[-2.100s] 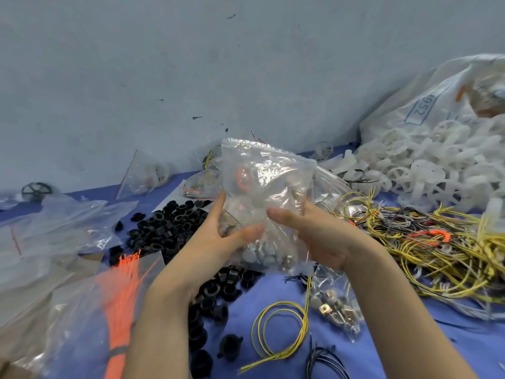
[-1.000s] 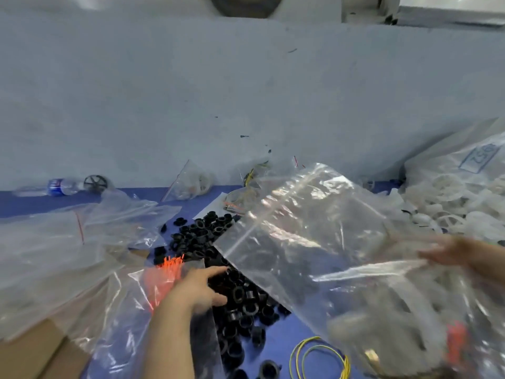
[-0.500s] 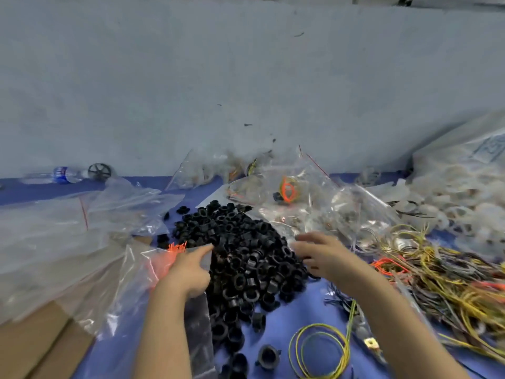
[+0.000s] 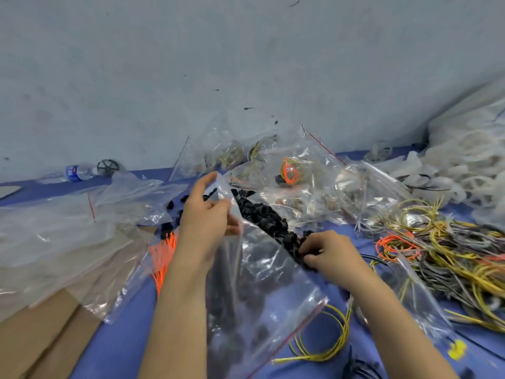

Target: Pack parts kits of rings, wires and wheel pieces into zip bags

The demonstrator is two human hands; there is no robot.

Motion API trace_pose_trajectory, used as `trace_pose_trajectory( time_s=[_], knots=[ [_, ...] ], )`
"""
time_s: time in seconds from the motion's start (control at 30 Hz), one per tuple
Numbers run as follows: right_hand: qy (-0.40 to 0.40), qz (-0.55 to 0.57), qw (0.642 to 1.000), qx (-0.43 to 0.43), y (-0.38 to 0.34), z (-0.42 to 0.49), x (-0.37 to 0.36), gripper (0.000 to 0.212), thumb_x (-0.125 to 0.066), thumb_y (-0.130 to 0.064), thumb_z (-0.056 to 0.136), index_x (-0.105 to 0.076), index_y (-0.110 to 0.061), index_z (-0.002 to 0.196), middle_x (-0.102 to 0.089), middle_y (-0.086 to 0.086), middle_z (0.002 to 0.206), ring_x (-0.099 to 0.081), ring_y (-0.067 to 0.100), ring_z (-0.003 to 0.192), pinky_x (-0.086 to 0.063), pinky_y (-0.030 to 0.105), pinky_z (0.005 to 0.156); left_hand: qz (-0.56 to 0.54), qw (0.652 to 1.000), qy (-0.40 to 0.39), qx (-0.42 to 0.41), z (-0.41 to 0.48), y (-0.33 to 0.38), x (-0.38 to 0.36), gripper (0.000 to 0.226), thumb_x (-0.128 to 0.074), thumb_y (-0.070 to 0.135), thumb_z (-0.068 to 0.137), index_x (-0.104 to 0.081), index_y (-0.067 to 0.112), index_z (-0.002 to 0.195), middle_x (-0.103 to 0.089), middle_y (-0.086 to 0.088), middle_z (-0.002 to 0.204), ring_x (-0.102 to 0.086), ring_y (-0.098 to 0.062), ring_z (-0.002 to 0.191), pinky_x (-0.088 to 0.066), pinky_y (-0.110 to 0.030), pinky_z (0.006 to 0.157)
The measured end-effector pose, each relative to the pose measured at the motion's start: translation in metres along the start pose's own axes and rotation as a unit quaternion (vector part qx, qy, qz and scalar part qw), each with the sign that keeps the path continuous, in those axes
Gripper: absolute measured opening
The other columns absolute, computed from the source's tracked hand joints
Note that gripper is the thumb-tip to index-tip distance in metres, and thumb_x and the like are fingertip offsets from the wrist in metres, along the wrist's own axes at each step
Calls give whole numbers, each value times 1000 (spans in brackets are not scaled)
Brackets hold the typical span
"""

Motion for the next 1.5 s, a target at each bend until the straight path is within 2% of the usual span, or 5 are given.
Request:
trace_pose_trajectory(
  time_s=[0.2,0.4,0.7,1.07,1.5],
  knots=[
    [67,70,995,1,-4,-15,25,6,-60,-4,82,-65,-6,84,-67,11,84,-62,28,85,-48,36,76,13,976,-201,78,-17,2,-26,44,-61,30,93,-38,32,131,-50,5,117,-53,0,95,-52,-44,94],
    [2,294,954,-57,-15,-22,36,16,-49,13,81,-56,-1,82,-54,16,71,-53,23,60,-47,32,53,305,890,-339,-32,-52,-4,-79,47,-76,53,71,-49,24,97,-54,4,106,-54,-7,86,-42,-21,66],
    [-107,484,868,-36,-15,-32,46,29,-40,19,87,-61,-1,81,-64,15,68,-65,20,56,-55,24,51,195,958,-212,-18,-37,-13,-77,12,-66,7,86,-61,9,98,-69,-14,86,-68,-33,83,-56,-49,82],
    [-73,491,867,-45,-21,-34,52,11,-54,3,89,-62,-2,84,-67,18,78,-68,24,62,-56,26,55,47,975,-213,-38,-36,-2,-66,53,-67,-11,82,-52,23,120,-62,-12,67,-61,-3,51,-50,-14,52],
    [-57,404,911,-60,-25,-37,59,19,-47,2,89,-65,-1,85,-67,17,72,-68,25,59,-54,26,49,178,948,-227,-137,-43,3,-72,70,-76,4,74,-55,38,131,-56,7,60,-53,-9,55,-50,-30,67]
  ],
)
Point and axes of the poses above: each hand's wrist, its own z-axis towards the middle knuckle, its own x-axis out of the back of the hand, y = z × x, the point moved 2 cm from there along z, towards the middle knuckle
